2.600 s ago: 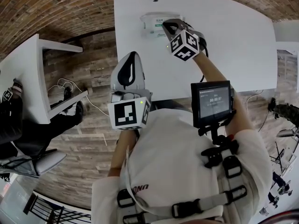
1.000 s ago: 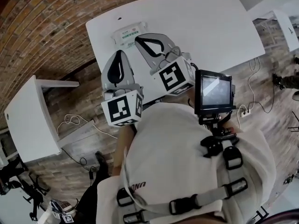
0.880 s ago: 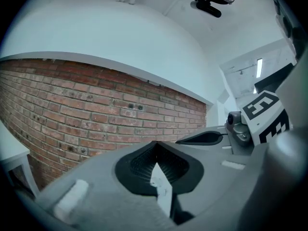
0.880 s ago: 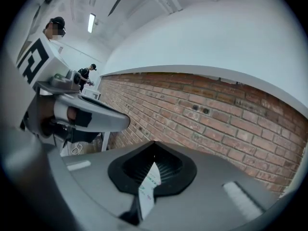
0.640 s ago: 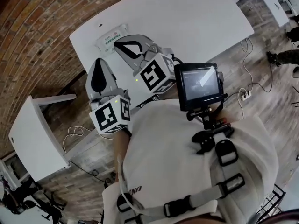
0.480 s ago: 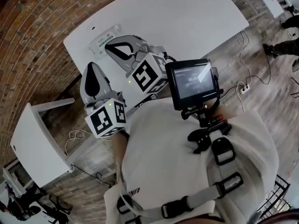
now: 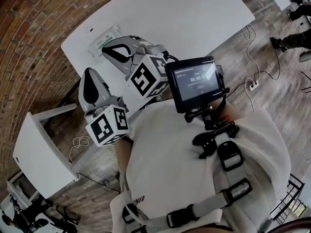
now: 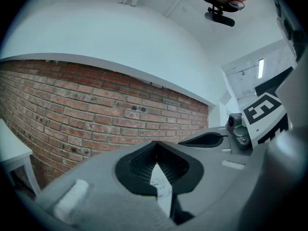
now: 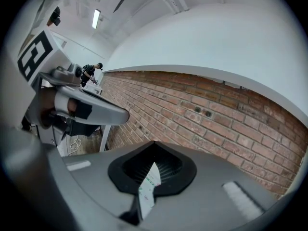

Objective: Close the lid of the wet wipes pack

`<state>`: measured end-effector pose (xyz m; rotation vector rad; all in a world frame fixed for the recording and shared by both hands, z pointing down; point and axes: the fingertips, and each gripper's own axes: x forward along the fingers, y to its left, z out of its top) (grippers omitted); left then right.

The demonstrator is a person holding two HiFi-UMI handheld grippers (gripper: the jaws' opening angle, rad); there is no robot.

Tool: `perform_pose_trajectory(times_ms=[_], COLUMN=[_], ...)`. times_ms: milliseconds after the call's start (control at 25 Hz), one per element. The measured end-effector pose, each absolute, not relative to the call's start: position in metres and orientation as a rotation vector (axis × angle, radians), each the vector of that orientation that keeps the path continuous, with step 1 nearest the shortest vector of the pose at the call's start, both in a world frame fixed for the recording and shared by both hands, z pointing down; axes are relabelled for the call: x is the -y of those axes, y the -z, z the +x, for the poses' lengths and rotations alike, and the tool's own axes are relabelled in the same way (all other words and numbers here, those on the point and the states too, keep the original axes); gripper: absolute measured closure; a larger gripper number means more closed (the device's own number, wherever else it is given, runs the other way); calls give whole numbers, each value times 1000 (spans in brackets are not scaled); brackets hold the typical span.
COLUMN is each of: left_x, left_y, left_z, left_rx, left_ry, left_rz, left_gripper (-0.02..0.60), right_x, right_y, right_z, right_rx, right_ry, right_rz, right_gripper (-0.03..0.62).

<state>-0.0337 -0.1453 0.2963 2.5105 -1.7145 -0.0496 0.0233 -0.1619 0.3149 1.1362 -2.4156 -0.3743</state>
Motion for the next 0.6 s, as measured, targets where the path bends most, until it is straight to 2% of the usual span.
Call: perform_pose_trajectory(times_ms=[600], left_x=[146], left_y=[-295], left_z=[-34], left_rx=[1715], left_ry=[55], left_rz=[2511], left_gripper=[578], right_x=[162], right_y=[-316], right_z=[21], right_rx=[2412], right_ry=[379], right_rz=[1119], right_gripper=[588])
